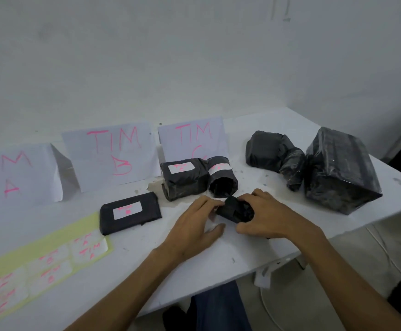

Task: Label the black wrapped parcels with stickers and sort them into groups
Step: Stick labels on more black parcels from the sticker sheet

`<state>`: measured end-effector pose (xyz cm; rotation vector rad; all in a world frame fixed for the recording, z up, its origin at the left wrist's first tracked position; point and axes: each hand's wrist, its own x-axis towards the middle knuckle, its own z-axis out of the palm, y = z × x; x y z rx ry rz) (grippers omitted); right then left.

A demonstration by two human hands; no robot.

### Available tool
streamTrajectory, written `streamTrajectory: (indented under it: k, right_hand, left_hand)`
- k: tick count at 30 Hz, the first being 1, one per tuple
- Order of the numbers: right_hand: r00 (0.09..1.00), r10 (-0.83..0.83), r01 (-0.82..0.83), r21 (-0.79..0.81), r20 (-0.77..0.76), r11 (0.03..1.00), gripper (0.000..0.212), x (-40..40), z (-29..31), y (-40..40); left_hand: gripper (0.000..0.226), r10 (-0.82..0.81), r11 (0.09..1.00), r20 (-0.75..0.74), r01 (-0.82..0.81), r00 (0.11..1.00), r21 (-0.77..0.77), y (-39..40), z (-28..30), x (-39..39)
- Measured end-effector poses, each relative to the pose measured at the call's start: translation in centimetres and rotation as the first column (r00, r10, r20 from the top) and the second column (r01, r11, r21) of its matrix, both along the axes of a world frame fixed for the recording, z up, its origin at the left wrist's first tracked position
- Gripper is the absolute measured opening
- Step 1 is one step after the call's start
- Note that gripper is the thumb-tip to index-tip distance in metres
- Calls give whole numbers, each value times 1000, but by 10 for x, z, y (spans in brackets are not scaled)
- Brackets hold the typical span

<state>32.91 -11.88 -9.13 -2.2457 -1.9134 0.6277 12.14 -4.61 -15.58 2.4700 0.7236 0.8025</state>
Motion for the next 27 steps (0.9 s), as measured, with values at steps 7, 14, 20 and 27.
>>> streamTrajectory:
  k: [7,14,20,27]
  right_hand:
    - [892,5,18,47,-452,999,31,-25,16,6]
    - [714,33,-65,-19,-699,998,18,-70,19,24]
    - [644,77,-117,1,-761,993,11,-123,8,46]
    - [557,10,-22,-3,-830,1000,20,-172,-14,70]
  left_hand:
    - [14,174,844,287,8,942,-537,0,29,-28]
    - [17,460,641,294,-84,838,-763,4,63,-72]
    - [28,611,553,235,-195,756,-810,14,73,-133]
    - [11,603,679,32,-492,797,-545,36,69,-212]
